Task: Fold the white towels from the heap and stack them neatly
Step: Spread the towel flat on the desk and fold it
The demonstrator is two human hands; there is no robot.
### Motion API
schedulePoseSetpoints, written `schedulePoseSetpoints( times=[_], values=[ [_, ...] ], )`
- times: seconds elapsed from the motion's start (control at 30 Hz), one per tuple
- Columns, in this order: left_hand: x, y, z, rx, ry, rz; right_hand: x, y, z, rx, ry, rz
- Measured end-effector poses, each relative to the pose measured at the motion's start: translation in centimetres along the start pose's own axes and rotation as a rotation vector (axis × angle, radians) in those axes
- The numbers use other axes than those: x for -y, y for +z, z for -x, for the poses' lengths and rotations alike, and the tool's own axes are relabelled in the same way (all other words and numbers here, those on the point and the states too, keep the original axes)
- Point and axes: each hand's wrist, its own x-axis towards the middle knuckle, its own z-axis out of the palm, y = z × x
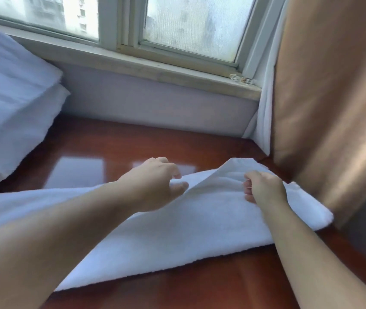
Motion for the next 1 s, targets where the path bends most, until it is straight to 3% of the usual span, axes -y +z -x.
schedulePoseSetpoints(
  times=[0.1, 0.23, 0.33, 0.43, 0.53, 0.67, 0.87, 1.0],
  values=[
    [-2.2, 2.2, -2.8, -0.028, -0.011, -0.053, -0.6, -1.5, -3.2, -0.075, 0.019, 0.003],
    [-4.2, 5.2, -4.4, -0.189, -0.025, -0.122, 0.2, -1.7, -7.7, -0.05, -0.048, 0.093],
    [-4.1, 7.1, -3.9, -0.29, -0.008, -0.14, 0.9, -0.5, -10.6, -0.044, 0.032, 0.107],
    [-3.6, 7.5, -3.8, -0.369, 0.024, -0.088, 1.9, 0.2, -12.5, -0.041, 0.156, 0.379],
    [-3.7, 7.5, -3.7, -0.427, 0.076, -0.088, 3.2, 0.9, -13.7, 0.109, 0.221, 0.635],
    [-3.7, 7.5, -3.4, -0.472, 0.136, -0.055, 4.0, 1.6, -14.6, 0.2, 0.289, 0.794],
    [-4.0, 7.3, -3.3, -0.521, 0.186, -0.062, 3.6, -0.1, -14.2, 0.126, 0.353, 0.543],
    [-4.7, 6.2, -2.7, -0.544, 0.24, -0.122, 3.1, -2.6, -13.1, -0.052, 0.14, 0.231]
  ],
)
